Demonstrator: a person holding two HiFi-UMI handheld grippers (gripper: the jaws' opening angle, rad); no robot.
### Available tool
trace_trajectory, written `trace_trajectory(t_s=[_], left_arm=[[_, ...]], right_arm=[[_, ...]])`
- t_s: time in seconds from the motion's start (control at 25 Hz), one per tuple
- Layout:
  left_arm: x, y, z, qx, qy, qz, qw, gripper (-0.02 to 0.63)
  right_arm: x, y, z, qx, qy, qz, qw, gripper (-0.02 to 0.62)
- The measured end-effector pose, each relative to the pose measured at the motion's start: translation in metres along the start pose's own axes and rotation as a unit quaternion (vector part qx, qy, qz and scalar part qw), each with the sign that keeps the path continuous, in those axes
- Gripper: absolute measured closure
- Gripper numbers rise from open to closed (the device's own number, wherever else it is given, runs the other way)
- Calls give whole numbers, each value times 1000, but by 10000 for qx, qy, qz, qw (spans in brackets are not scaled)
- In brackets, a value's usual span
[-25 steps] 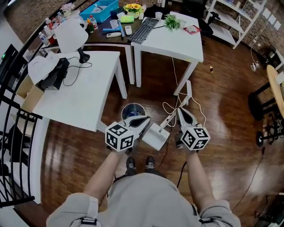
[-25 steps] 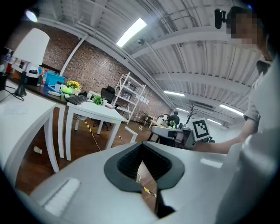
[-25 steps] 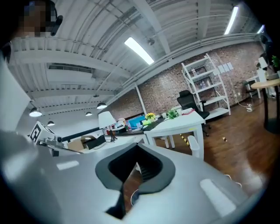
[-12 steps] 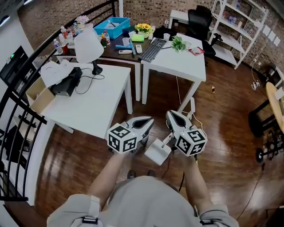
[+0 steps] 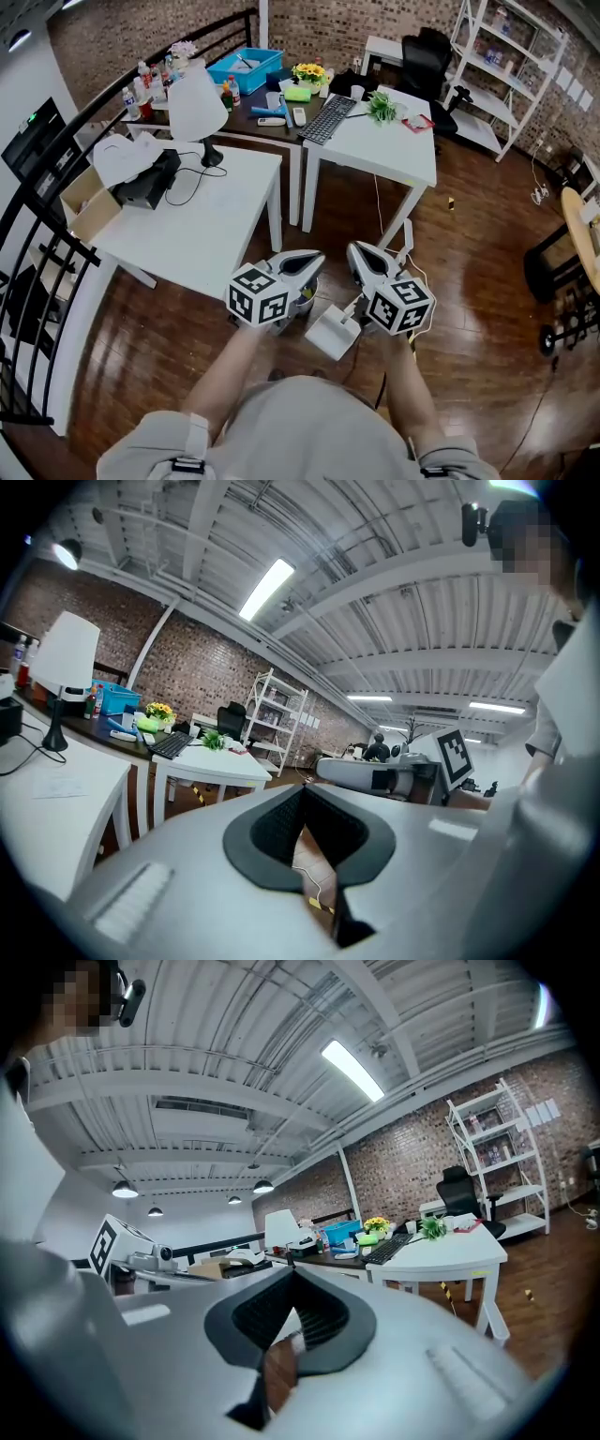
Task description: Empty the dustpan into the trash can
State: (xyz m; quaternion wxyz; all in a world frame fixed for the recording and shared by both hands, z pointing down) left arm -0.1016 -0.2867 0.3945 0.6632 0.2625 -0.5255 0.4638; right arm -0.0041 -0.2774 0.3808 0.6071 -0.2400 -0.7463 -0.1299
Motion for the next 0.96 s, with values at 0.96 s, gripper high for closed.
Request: trace_trajectory(t_s=[0.96], left_arm=[[-5, 0, -1, 131, -60, 38, 9999, 600]], right_arm=[[-6, 5, 6, 77, 48, -44, 9999, 595]])
Point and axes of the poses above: the fingertips, and each gripper's own axes: y backward along the fingers, z to its left, x out of its underside, the point moved 3 cm from there along y, backward along the fingers, and after that the axes turned 4 degrees about -x, right-handed, at the moved point
